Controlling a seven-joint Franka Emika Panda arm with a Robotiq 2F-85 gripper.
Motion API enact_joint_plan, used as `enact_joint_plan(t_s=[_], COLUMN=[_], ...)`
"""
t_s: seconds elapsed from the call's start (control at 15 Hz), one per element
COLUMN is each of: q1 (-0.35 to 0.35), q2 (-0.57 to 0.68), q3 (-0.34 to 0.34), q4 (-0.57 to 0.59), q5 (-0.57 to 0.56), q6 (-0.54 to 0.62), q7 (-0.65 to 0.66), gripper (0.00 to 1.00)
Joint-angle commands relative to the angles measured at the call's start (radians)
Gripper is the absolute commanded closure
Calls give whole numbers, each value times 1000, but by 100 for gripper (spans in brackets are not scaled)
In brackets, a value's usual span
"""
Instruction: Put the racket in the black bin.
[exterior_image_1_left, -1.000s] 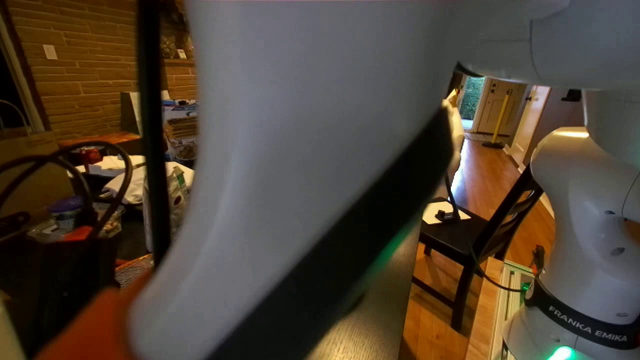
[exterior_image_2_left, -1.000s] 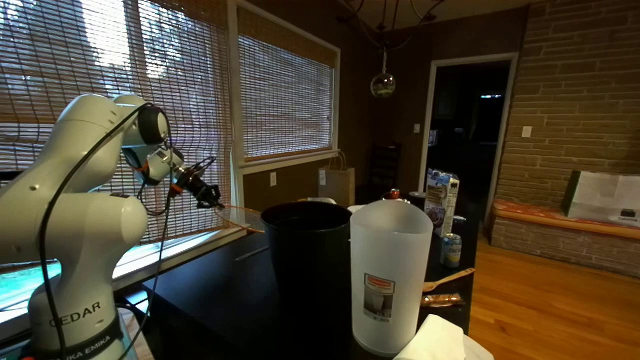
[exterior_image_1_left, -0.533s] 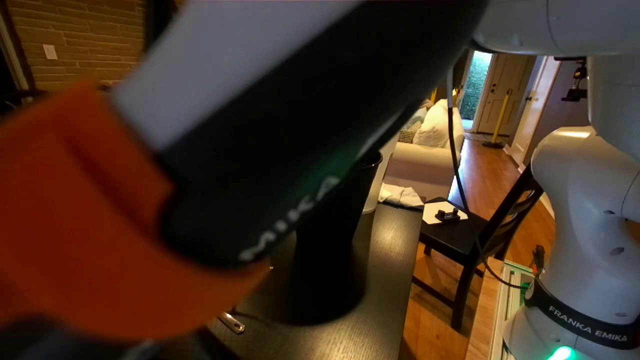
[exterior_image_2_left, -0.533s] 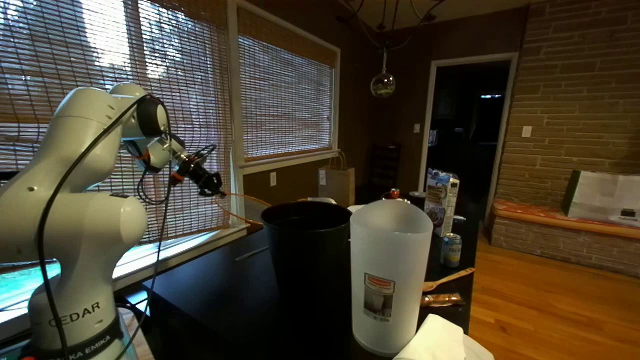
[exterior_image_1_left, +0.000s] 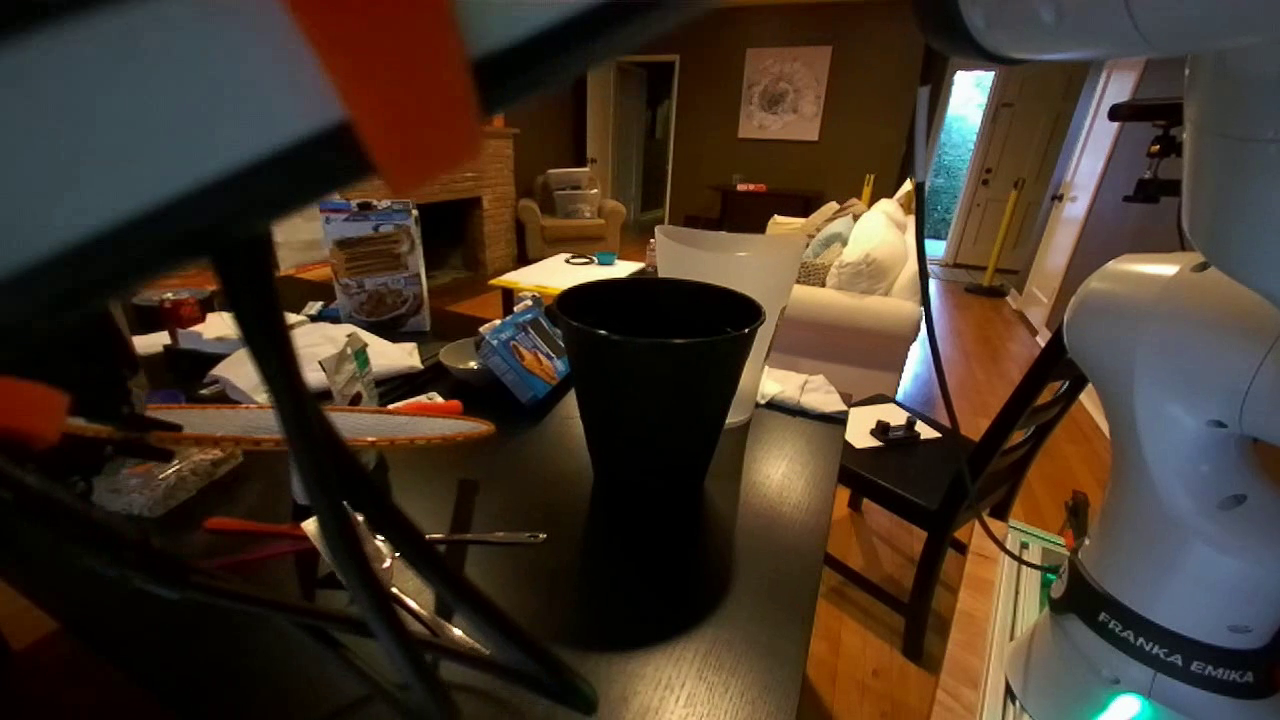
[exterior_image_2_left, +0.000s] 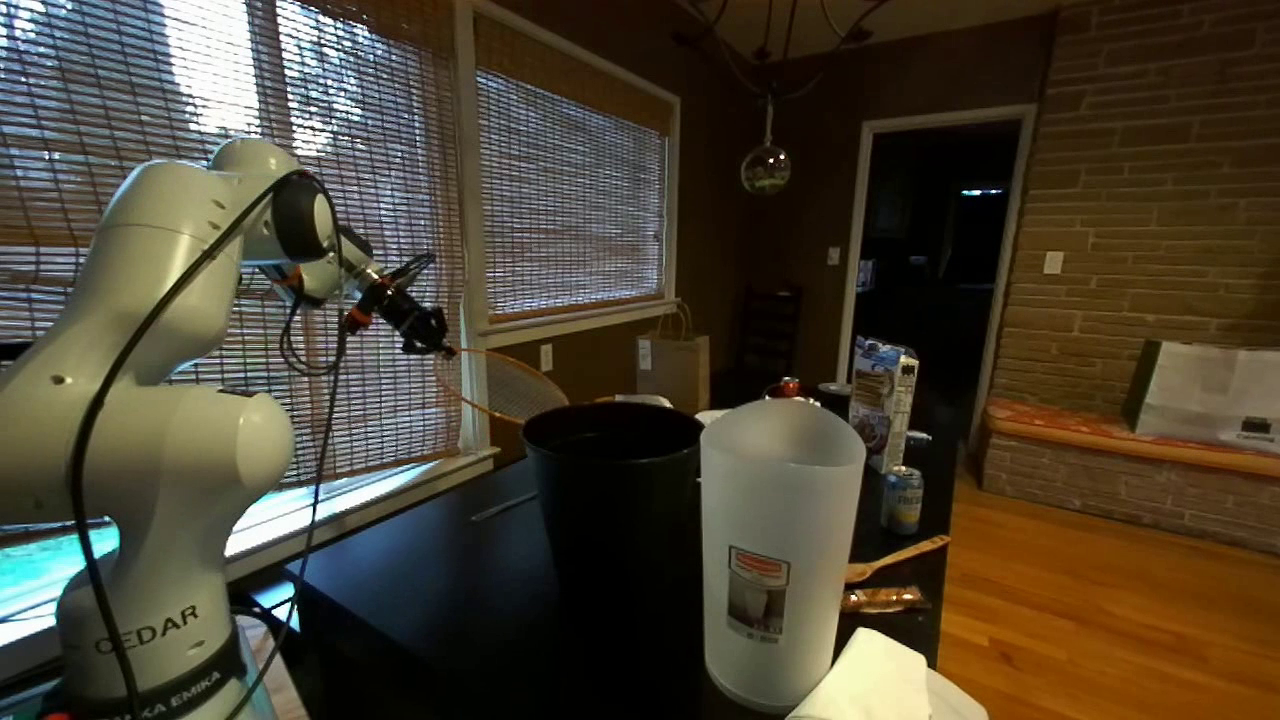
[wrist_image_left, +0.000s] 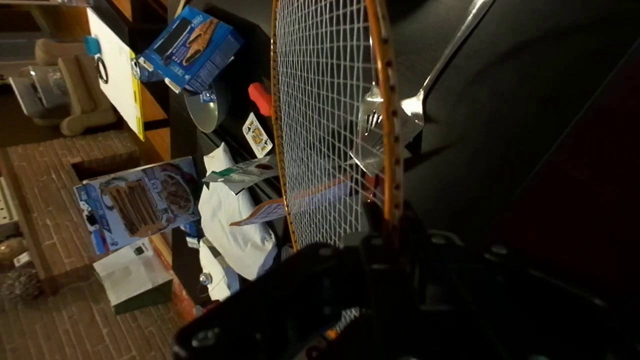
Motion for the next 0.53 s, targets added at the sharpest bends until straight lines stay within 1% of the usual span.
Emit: enact_joint_plan(t_s=[0.0, 0.07, 0.13, 0.2, 0.27, 0.33, 0.47], q1=[8, 8, -3, 9, 13, 16, 4], q2=[-12, -13, -8, -27, -32, -46, -77], q3=[0, 3, 26, 5, 2, -1, 8], q4=[48, 74, 109, 99, 128, 133, 146], q5=[-3, -2, -25, -1, -5, -3, 15], q6=[-20, -15, -47, -21, -46, -72, -77], q7=[-1, -17, -23, -22, -34, -32, -54], gripper=[98, 98, 98, 98, 98, 98, 98])
